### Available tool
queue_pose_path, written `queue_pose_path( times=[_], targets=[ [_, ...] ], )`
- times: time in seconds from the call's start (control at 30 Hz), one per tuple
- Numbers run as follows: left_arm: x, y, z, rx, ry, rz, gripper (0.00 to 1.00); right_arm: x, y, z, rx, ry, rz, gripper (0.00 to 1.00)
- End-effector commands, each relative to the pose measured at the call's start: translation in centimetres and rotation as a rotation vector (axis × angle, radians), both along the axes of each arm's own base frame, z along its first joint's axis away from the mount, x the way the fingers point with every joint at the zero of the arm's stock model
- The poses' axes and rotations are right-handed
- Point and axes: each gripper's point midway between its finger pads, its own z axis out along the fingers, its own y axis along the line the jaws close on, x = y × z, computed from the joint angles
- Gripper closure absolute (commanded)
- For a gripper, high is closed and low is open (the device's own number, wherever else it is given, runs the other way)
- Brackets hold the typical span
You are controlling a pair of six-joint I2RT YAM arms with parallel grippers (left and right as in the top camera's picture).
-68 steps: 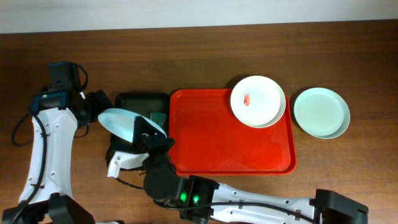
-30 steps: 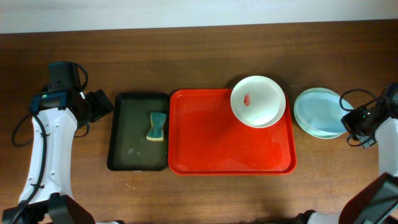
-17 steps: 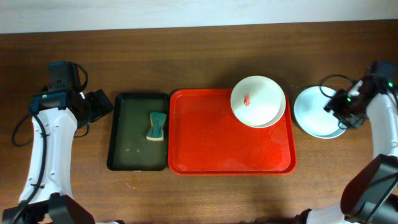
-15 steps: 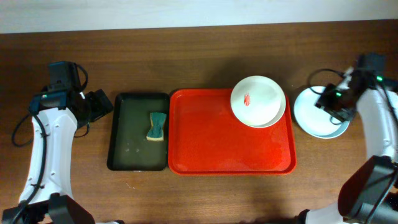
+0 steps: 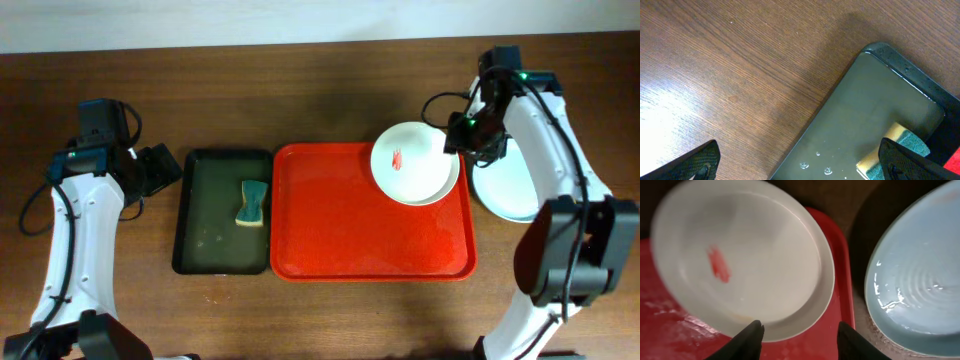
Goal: Clean dirty plates on tray and stack at the side
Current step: 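Grasp the white plate's rim and drag it to the red tray's center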
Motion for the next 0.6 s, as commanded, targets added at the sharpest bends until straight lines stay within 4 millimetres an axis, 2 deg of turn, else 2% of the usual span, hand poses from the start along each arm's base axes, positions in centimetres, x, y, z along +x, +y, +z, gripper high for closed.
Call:
queue_pose_path(
  times=[0.0, 0.1, 0.13, 0.27, 0.4, 0.5, 0.57],
  targets=[
    [0.2, 0.1, 0.5, -0.002, -0.016, 0.008, 0.01, 0.3, -0.1, -1.8, -0.024, 0.039, 0.014, 0.51],
    [0.2, 0.1, 0.5, -0.002, -0.016, 0.008, 0.01, 0.0, -1.4, -3.5, -0.097, 0.084, 0.008, 0.52],
    [0.2, 0.1, 0.5, -0.002, -0.016, 0.008, 0.01, -0.1, -1.7, -3.7, -0.115, 0.089, 0.007, 0.55],
    [0.2, 0.1, 0.5, -0.002, -0.016, 0.009, 0.01, -0.3, -1.7, -5.0, -0.117, 0.092, 0.007, 0.67],
    [0.2, 0.1, 0.5, -0.002, -0.016, 0.008, 0.01, -0.7, -1.6, -6.9, -0.115, 0.086, 0.007, 0.71],
    [0.2, 0.1, 0.5, -0.002, -0.016, 0.008, 0.01, -0.6, -1.6, -7.1, -0.114, 0.079, 0.006, 0.85],
    [0.2, 0.1, 0.5, -0.002, -0.016, 0.008, 0.01, -0.6, -1.6, -7.1, -0.114, 0.080, 0.006, 0.85]
  ],
)
